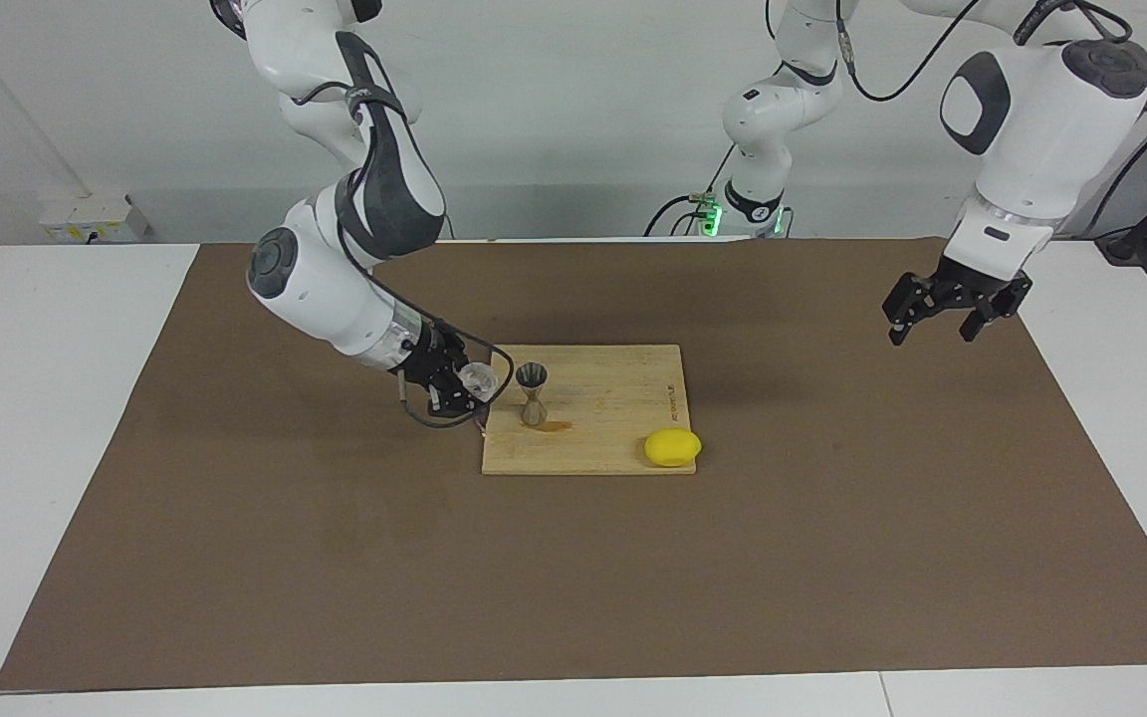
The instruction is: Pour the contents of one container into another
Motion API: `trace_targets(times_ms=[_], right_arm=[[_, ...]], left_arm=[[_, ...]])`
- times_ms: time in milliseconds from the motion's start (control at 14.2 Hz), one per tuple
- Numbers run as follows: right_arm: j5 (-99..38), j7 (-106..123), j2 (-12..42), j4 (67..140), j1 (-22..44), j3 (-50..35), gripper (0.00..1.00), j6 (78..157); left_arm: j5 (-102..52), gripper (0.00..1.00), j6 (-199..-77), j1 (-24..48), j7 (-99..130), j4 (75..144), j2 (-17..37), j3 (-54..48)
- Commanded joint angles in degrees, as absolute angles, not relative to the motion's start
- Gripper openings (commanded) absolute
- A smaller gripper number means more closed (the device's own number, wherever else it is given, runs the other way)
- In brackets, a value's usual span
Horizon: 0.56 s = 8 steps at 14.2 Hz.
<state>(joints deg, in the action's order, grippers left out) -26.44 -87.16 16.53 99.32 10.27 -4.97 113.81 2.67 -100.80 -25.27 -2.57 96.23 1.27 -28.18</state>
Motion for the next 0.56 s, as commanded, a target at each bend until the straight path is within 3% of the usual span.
trace_targets(times_ms=[0, 353, 494], right_arm=[[-22.5, -90.3, 18.2, 96.3, 12.6, -4.8, 0.00, 113.6], [-18.6, -90.4, 18.0, 96.3, 13.1, -4.9, 0.00, 112.9], [-16.1, -90.4, 18.0, 96.3, 14.1, -4.9, 0.00, 112.9]], left_arm=[[3.2, 1.00, -96.0, -25.8, -5.7, 97.0, -1.0, -27.9], [3.1, 1.00, -95.5, -25.1, -5.0, 97.6, -1.8, -26.6], [3.0, 1.00, -95.3, -20.4, -5.5, 97.6, -2.0, -21.4]])
